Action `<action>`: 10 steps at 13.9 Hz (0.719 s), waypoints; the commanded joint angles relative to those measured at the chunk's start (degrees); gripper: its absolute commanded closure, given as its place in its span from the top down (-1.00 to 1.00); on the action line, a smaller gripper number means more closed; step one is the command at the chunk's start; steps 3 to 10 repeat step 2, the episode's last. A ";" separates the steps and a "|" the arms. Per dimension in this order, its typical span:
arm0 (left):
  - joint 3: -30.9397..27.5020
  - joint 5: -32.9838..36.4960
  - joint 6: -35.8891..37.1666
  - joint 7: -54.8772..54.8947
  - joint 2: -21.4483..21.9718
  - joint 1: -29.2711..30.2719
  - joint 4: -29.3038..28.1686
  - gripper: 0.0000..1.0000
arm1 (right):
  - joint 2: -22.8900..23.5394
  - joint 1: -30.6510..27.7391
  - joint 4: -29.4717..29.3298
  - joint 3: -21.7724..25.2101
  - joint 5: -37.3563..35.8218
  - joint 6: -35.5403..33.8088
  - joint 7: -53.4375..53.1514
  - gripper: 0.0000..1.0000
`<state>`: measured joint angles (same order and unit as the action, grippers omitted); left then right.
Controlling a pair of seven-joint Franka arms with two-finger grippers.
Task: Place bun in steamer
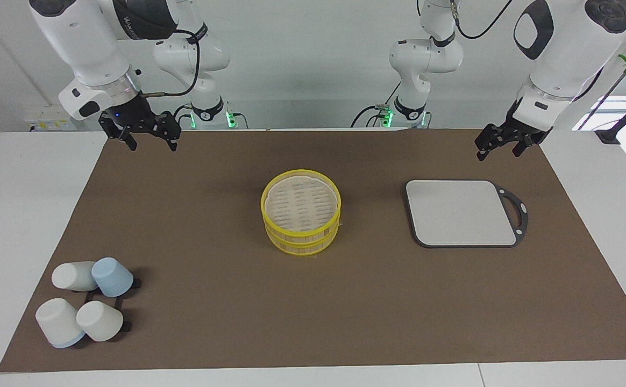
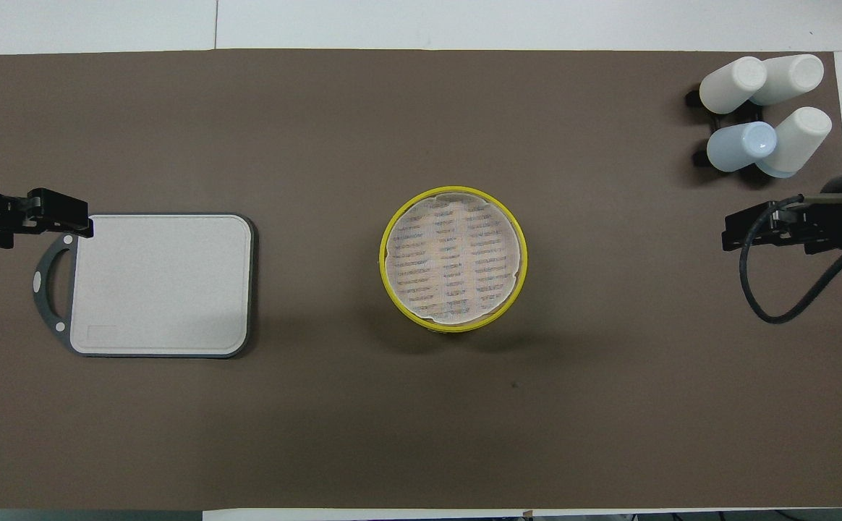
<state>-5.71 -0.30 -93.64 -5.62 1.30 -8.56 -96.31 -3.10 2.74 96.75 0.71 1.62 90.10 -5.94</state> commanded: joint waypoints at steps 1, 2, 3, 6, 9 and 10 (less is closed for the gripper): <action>0.26 -0.75 0.48 0.78 -0.07 0.65 0.87 1.00 | -0.42 -0.54 0.20 0.17 0.66 0.52 1.55 1.00; 0.26 -0.75 0.39 0.78 -0.07 0.65 0.87 1.00 | -0.42 -0.54 0.20 0.17 0.66 0.52 1.55 1.00; 0.26 -0.75 0.39 0.78 -0.07 0.65 0.87 1.00 | -0.42 -0.54 0.20 0.17 0.66 0.52 1.55 1.00; 0.26 -0.75 0.39 0.78 -0.07 0.65 0.87 1.00 | -0.42 -0.54 0.20 0.17 0.66 0.52 1.55 1.00; 0.26 -0.75 0.39 0.78 -0.07 0.65 0.87 1.00 | -0.42 -0.54 0.20 0.17 0.66 0.52 1.55 1.00; 0.26 -0.75 0.39 0.78 -0.07 0.65 0.87 1.00 | -0.42 -0.54 0.20 0.17 0.66 0.52 1.55 1.00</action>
